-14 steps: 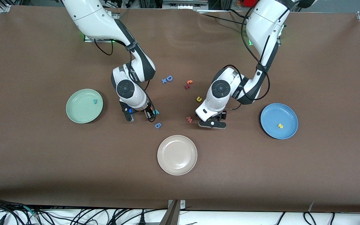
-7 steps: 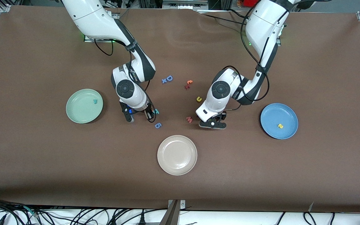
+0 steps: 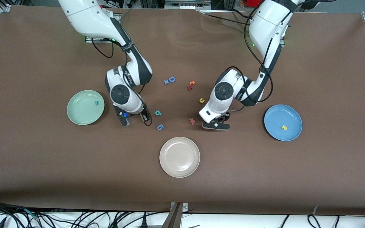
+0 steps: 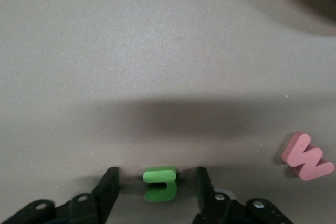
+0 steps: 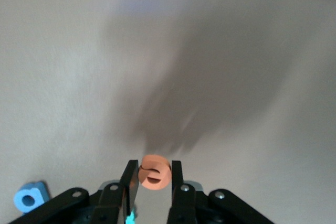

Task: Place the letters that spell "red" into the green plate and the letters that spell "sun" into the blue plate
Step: 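Grasp the green u and orange e with the left and right grippers, then drop the orange e on the green plate with the right gripper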

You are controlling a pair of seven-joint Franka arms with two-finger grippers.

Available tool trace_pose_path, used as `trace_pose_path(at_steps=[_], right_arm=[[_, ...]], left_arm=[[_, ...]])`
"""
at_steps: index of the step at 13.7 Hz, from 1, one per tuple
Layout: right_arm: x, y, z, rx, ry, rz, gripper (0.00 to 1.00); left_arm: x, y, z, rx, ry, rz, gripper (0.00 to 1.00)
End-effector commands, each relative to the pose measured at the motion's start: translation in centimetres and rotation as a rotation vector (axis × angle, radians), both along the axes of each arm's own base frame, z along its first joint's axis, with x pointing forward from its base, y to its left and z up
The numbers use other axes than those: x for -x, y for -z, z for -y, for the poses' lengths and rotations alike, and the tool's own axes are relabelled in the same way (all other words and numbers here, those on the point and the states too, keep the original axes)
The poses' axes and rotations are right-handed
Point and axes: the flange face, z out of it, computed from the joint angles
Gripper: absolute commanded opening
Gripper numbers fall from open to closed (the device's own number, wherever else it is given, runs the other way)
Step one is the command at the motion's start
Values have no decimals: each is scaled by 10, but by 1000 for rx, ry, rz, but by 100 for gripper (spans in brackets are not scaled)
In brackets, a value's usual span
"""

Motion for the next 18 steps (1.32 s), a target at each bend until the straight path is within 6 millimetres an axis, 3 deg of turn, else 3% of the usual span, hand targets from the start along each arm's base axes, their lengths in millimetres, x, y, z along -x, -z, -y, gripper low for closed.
trace_pose_path(at_steps=[1, 4, 6, 10, 12, 13, 18], right_arm=[[-11, -43, 38, 0, -77, -64, 31], [-20, -71, 97, -7, -183, -126, 31], [-26, -77, 146, -19, -263, -163, 31], [-19, -64, 241, -56, -400, -220, 31], [-14, -45, 270, -64, -440, -222, 31], [-10, -35, 280, -65, -450, -215, 31], [8, 15, 294, -34, -484, -207, 31]], left_arm=[[2, -2, -2, -7, 0, 12, 64], [2, -2, -2, -7, 0, 12, 55], [2, -2, -1, -7, 0, 13, 49], [2, -2, -2, -7, 0, 12, 37], [2, -2, -2, -7, 0, 12, 28], [2, -2, -1, -7, 0, 13, 28], [1, -2, -2, -7, -2, 13, 20]])
